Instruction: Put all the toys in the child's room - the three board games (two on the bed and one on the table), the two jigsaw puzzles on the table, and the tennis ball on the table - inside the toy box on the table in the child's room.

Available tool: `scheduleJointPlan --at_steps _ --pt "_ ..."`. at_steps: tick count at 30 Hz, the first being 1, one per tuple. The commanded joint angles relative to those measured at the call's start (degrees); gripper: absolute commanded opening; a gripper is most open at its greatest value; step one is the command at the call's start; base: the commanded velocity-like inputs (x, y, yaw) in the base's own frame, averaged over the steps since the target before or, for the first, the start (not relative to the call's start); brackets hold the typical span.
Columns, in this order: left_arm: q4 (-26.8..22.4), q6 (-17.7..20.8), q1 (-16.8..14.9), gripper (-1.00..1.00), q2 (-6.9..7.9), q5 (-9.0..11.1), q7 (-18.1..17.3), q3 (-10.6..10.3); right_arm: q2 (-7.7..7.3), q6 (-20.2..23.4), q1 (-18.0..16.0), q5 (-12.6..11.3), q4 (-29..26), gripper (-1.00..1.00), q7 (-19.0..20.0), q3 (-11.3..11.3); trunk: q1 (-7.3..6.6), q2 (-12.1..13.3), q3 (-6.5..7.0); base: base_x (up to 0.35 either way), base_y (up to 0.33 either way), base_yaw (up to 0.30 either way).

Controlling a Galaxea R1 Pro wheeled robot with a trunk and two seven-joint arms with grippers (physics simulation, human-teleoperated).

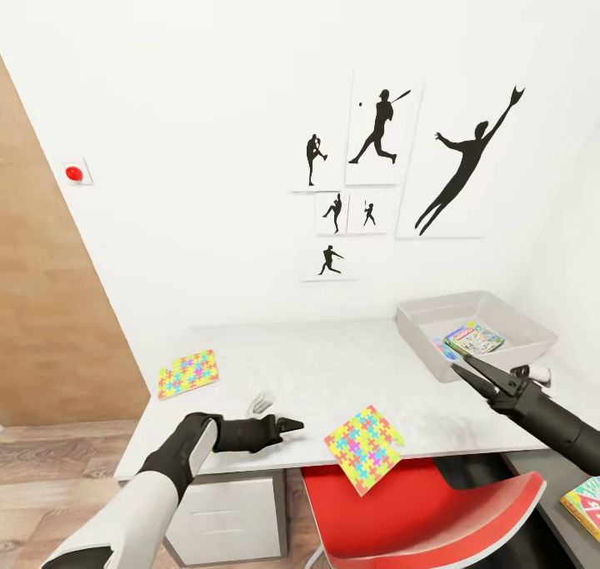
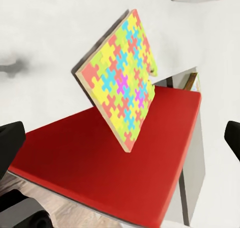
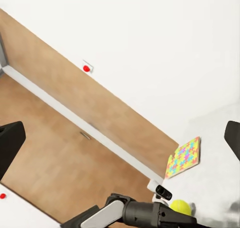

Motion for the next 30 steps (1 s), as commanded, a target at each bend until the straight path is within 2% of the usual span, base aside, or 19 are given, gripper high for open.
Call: scheduleJointPlan --at_steps 1,5,8,12,14,30 --pt "0.1 0.1 -0.1 1.00 -0.14 0.0 -0.1 0.3 -0.15 0.2 -0.1 0.2 0.0 1.00 0.4 -0.1 0.04 -0.1 -0.13 0.000 0.000 0.000" --pt "1.6 -2.6 0.0 1.00 -0.90 0.0 -0.1 0.3 -0.30 0.2 -0.1 0.2 0.0 1.00 0.5 -0.2 0.04 -0.1 -0.13 0.000 0.000 0.000" --pt "5.2 -6.3 0.0 1.00 -1.69 0.1 0.0 0.4 -0.16 0.2 -0.1 0.2 0.0 1.00 0.5 -0.2 0.04 -0.1 -0.13 0.000 0.000 0.000" --pt "7.5 -8.7 0.0 1.00 -2.04 0.2 0.0 0.6 0.05 0.2 -0.1 0.3 0.0 1.00 0.5 -0.1 0.04 -0.1 -0.13 0.000 0.000 0.000" --pt "7.9 -9.2 0.0 1.00 -2.11 0.2 0.0 0.8 0.10 0.2 -0.1 0.3 0.0 1.00 0.5 -0.1 0.04 -0.1 -0.13 0.000 0.000 0.000" --pt "10.0 -9.6 0.0 1.00 -2.69 0.3 0.0 0.9 0.21 0.2 -0.1 0.8 0.0 1.00 0.5 -0.1 3.55 -6.5 -3.00 0.000 0.000 0.000"
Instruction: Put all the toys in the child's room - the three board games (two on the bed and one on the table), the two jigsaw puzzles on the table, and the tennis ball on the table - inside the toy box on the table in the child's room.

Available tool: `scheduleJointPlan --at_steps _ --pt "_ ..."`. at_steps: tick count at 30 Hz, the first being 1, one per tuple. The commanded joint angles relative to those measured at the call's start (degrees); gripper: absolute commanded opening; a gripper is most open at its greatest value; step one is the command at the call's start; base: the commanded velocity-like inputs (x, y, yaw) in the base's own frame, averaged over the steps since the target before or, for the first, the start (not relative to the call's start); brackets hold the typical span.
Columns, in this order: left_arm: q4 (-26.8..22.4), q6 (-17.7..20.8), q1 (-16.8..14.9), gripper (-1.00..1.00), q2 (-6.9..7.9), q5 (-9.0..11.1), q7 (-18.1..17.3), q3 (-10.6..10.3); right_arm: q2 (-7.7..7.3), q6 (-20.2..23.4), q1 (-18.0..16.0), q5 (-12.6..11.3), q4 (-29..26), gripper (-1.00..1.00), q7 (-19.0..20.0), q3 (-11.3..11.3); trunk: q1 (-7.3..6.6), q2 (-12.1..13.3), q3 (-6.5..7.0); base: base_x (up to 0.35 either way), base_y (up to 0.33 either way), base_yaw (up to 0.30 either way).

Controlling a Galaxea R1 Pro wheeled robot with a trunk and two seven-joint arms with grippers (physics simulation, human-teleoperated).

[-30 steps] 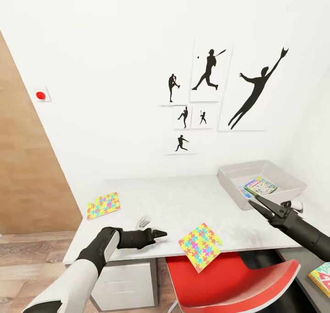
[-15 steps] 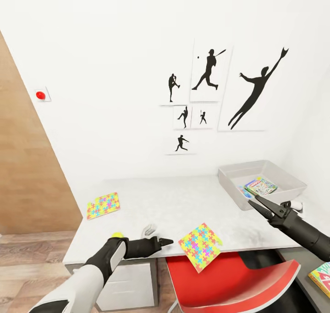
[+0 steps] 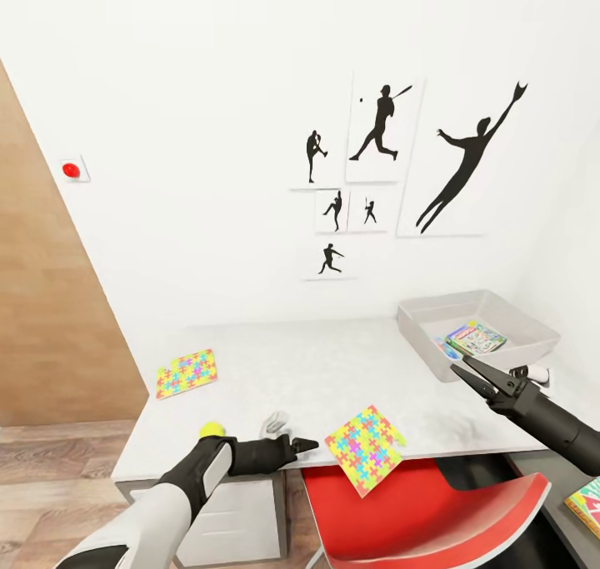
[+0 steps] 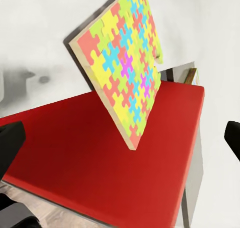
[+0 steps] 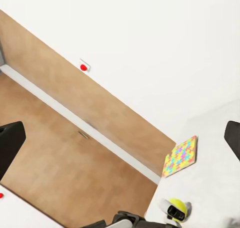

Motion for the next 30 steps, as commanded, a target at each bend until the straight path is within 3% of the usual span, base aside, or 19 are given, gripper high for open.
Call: scheduleJointPlan --at_steps 1,25,30 --pt "0.2 0.5 0.0 1.00 -0.10 0.3 0.0 0.2 0.00 0.2 -0.1 0.2 0.0 1.00 0.3 -0.1 0.25 -0.5 -0.29 0.000 0.000 0.000" --pt "2.1 -1.3 0.0 1.00 -1.50 0.2 0.0 0.1 0.08 0.2 -0.1 0.2 0.0 1.00 0.3 -0.1 5.08 -9.3 -4.24 0.000 0.000 0.000" --pt "4.3 -2.9 0.0 1.00 -1.50 0.1 0.0 0.1 0.08 0.2 -0.1 0.3 0.0 1.00 0.3 -0.1 5.08 -9.3 -4.24 0.000 0.000 0.000"
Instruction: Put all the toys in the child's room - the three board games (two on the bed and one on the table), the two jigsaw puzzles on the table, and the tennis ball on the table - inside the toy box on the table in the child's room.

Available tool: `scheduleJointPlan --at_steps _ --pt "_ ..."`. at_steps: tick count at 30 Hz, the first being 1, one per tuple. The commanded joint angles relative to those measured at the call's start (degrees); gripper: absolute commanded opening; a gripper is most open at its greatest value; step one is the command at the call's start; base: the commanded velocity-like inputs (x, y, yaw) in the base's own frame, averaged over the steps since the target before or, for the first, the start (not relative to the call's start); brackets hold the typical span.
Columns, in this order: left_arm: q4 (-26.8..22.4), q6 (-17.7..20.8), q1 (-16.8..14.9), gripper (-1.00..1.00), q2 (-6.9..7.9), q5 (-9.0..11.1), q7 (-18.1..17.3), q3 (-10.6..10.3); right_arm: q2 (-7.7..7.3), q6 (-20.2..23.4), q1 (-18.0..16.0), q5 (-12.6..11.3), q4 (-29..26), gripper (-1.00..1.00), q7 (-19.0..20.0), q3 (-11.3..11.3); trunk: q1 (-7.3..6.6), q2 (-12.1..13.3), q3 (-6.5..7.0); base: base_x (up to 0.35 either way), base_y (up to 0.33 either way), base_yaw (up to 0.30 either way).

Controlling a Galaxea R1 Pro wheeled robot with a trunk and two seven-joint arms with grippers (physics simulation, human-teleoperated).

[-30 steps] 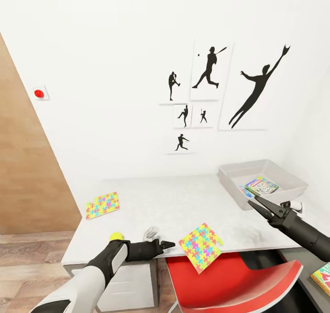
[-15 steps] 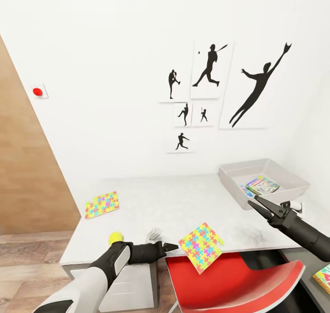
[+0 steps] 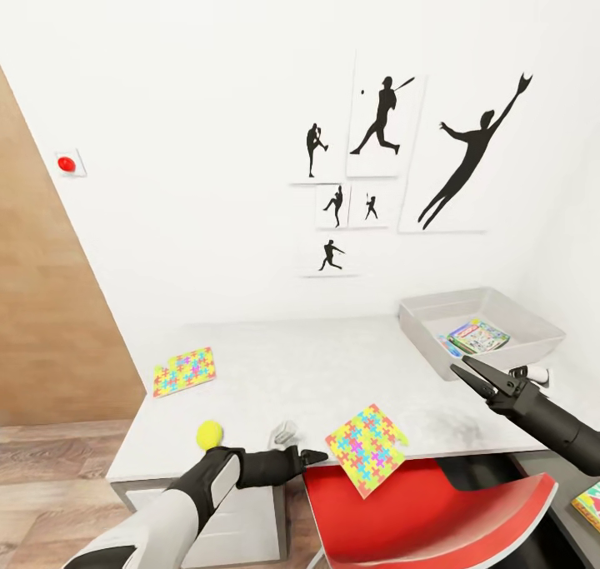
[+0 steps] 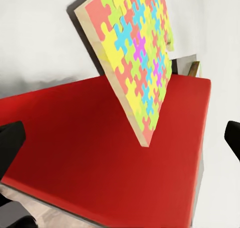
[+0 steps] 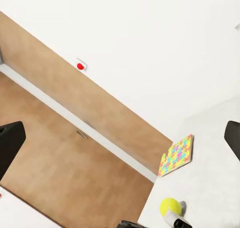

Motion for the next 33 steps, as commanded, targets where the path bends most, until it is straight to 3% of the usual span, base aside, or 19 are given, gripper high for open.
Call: scheduleJointPlan --at_steps 1,18,33 --pt "0.1 0.4 0.0 1.00 -0.02 0.3 0.0 0.2 0.00 0.2 -0.1 0.2 0.0 1.00 0.3 -0.1 0.01 -0.1 -0.09 0.000 0.000 0.000" --pt "0.6 -0.2 0.0 1.00 -0.02 0.4 0.0 0.3 0.00 0.2 -0.1 0.4 0.0 1.00 0.1 0.1 3.31 -6.1 -2.78 0.000 0.000 0.000" --pt "0.6 -0.3 0.0 1.00 -0.02 0.3 0.0 0.3 0.00 0.2 -0.1 0.4 0.0 1.00 0.1 0.1 3.31 -6.1 -2.78 -0.006 -0.017 0.000"
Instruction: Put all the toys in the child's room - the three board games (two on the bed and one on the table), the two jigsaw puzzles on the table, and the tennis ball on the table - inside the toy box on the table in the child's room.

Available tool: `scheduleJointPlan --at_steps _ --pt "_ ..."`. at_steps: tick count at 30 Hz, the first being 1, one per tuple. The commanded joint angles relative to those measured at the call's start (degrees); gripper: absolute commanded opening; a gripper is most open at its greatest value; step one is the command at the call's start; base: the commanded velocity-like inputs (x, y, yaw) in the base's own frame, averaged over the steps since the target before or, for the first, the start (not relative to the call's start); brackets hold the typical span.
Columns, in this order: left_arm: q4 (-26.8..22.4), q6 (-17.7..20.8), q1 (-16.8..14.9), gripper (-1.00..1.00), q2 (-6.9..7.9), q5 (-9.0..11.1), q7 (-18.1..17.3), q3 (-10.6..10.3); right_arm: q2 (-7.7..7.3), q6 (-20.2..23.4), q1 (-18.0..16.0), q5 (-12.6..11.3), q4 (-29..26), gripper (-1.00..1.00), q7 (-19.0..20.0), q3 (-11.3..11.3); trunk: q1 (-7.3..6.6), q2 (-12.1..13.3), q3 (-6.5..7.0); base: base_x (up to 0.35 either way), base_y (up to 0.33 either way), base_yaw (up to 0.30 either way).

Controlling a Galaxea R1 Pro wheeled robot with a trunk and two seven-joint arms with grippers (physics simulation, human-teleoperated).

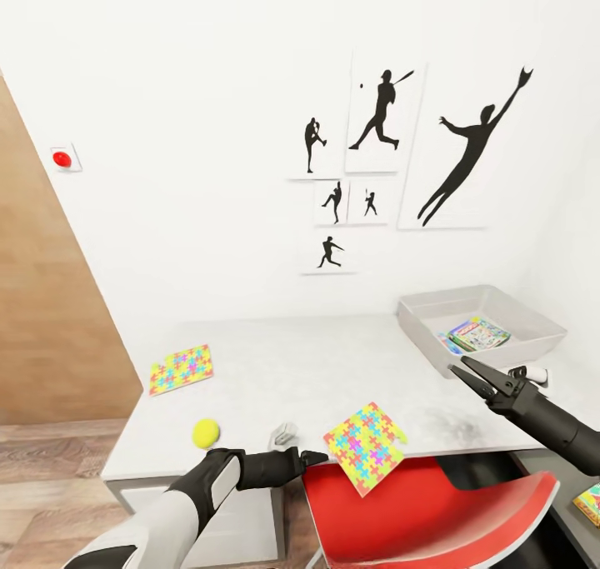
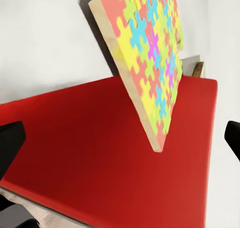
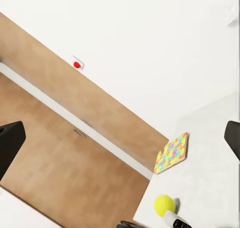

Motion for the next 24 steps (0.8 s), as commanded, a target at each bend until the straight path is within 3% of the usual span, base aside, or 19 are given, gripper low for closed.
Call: scheduleJointPlan --at_steps 1,24 --pt "0.0 0.6 0.0 1.00 -0.02 0.3 0.0 0.2 -0.01 0.2 -0.1 0.2 0.0 1.00 0.3 -0.1 0.01 -0.1 -0.08 -0.050 -0.163 0.000" --pt "0.0 0.5 0.0 1.00 -0.02 0.3 0.0 0.2 -0.01 0.2 -0.1 0.3 0.0 1.00 0.3 -0.1 0.01 -0.1 -0.08 -0.006 -0.109 0.000"
